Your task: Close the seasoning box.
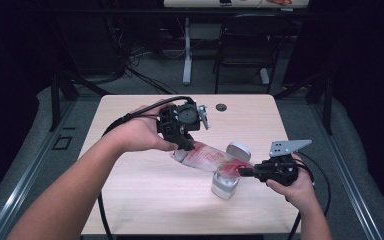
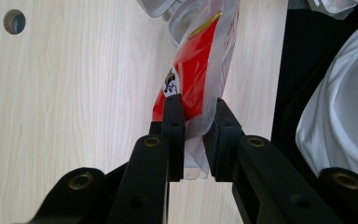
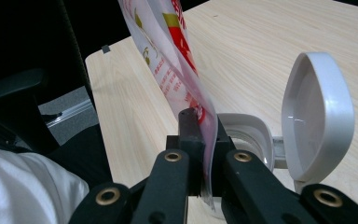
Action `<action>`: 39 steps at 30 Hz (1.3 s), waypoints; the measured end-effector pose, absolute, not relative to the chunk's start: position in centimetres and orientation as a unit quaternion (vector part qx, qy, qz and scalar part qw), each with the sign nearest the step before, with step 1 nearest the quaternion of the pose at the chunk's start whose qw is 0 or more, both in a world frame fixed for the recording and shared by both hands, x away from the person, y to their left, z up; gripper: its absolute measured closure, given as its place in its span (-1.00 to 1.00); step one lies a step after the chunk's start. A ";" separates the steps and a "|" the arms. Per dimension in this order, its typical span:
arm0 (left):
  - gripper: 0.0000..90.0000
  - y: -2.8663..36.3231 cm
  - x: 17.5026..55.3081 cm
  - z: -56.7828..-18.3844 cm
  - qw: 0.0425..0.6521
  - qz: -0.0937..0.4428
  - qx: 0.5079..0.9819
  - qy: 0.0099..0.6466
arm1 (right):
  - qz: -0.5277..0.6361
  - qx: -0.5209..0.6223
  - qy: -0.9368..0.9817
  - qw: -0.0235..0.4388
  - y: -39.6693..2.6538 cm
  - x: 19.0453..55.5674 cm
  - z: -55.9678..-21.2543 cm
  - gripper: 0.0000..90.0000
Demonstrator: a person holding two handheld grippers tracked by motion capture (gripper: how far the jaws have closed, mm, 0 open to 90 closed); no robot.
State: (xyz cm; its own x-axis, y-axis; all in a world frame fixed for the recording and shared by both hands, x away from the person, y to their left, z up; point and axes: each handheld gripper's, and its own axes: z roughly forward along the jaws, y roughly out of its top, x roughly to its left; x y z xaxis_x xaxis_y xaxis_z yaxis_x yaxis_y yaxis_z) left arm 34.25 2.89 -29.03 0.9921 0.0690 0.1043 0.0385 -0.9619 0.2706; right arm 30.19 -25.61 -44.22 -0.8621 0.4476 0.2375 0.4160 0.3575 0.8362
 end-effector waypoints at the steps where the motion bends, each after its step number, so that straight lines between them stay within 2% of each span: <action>1: 0.77 2.9 34.2 -29.0 0.136 0.057 0.989 0.027 | 0.502 0.262 0.824 0.015 -25.6 30.2 -44.2 0.99; 14: 0.77 3.0 34.1 -28.7 0.135 0.061 0.989 0.030 | 0.506 0.259 0.823 0.005 -25.3 30.3 -44.3 0.99; 28: 0.77 3.2 34.1 -28.6 0.144 0.067 0.987 0.032 | 0.510 0.277 0.813 0.041 -25.0 30.5 -44.4 0.99; 39: 0.78 2.4 34.2 -28.6 0.148 0.059 0.987 0.025 | 0.504 0.275 0.818 0.032 -26.1 30.2 -44.0 0.99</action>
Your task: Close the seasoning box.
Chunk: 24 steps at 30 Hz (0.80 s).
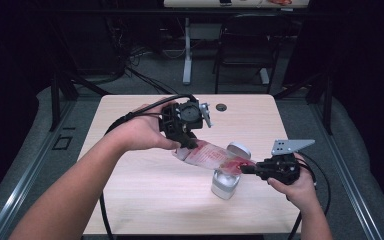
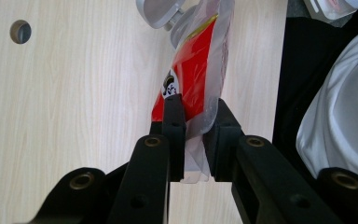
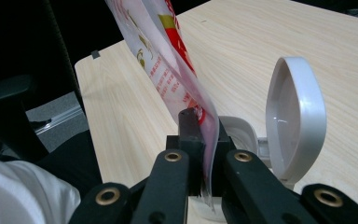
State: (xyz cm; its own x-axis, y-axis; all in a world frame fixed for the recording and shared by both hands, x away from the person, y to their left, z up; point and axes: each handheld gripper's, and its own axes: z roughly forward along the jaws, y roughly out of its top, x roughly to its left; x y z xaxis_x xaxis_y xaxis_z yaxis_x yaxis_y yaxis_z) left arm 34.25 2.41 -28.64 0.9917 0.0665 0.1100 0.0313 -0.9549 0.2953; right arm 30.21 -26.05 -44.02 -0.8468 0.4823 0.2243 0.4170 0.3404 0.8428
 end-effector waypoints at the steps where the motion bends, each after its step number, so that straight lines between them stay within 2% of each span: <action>1: 0.78 2.4 34.2 -28.6 0.149 0.058 0.987 0.025 | 0.504 0.274 0.819 0.032 -26.1 30.2 -44.0 0.99; 16: 0.78 3.4 34.1 -28.6 0.142 0.060 0.988 0.030 | 0.506 0.258 0.823 0.019 -25.1 30.2 -44.2 0.99; 24: 0.78 3.4 34.1 -28.5 0.148 0.066 0.986 0.036 | 0.510 0.273 0.815 0.040 -24.9 30.5 -44.3 0.99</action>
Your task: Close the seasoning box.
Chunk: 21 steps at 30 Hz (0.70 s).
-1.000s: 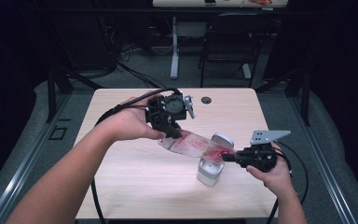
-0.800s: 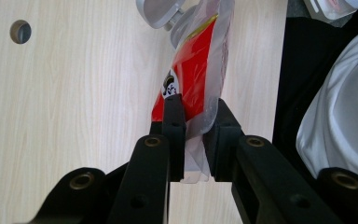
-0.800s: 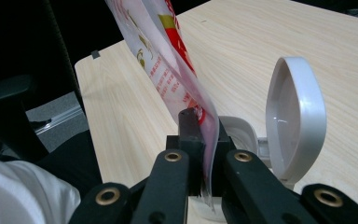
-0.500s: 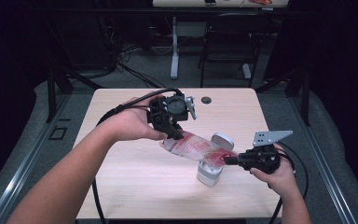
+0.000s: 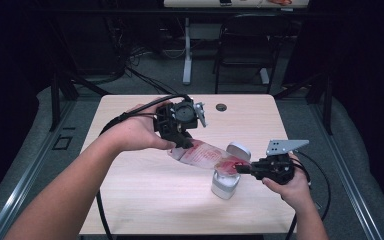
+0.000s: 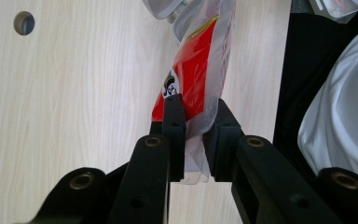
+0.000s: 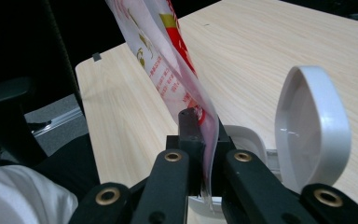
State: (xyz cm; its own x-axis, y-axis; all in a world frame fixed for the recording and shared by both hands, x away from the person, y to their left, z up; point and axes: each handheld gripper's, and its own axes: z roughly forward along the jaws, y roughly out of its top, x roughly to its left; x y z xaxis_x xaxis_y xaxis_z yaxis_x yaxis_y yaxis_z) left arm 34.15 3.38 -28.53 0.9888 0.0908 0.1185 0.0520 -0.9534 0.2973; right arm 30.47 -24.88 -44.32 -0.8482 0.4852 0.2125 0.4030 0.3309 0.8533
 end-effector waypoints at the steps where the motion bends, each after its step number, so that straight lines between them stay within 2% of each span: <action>1: 0.78 3.3 34.1 -28.6 0.149 0.066 0.986 0.034 | 0.512 0.277 0.812 0.044 -24.9 30.5 -44.3 0.99; 21: 0.77 1.9 34.1 -28.3 0.146 0.068 0.987 0.026 | 0.499 0.273 0.822 0.030 -26.0 30.4 -44.2 0.99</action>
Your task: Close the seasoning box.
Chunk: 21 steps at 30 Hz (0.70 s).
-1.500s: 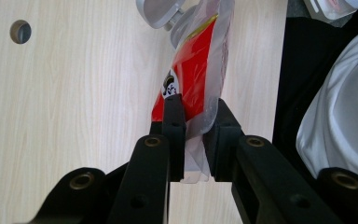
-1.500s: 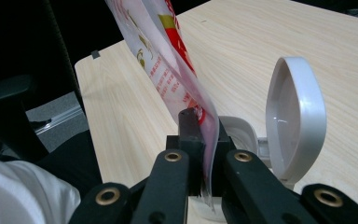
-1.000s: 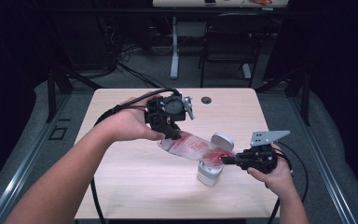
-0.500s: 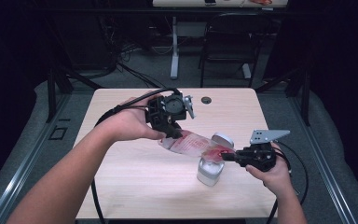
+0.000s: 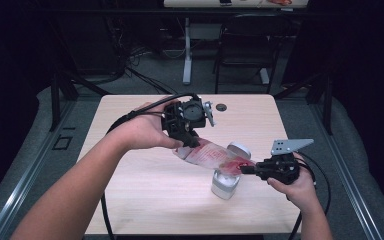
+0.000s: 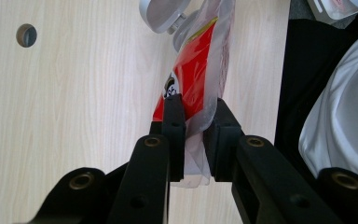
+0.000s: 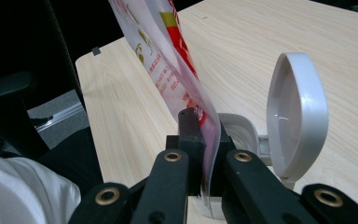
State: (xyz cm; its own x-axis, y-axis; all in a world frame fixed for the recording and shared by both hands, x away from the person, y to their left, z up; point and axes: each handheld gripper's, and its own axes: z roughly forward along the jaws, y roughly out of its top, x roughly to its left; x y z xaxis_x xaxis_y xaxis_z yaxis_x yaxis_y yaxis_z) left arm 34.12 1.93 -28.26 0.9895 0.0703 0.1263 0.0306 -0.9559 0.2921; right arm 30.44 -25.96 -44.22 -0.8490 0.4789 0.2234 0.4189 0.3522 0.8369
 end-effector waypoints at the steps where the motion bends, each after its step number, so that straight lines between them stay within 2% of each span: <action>1: 0.77 1.9 34.1 -28.3 0.145 0.068 0.987 0.025 | 0.499 0.273 0.822 0.030 -25.9 30.4 -44.3 0.99; 11: 0.77 1.9 34.1 -28.3 0.143 0.068 0.987 0.021 | 0.492 0.275 0.825 0.028 -25.5 30.7 -44.7 0.98; 21: 0.77 2.0 34.0 -28.2 0.151 0.068 0.986 0.023 | 0.496 0.286 0.819 0.049 -25.2 30.7 -44.8 0.98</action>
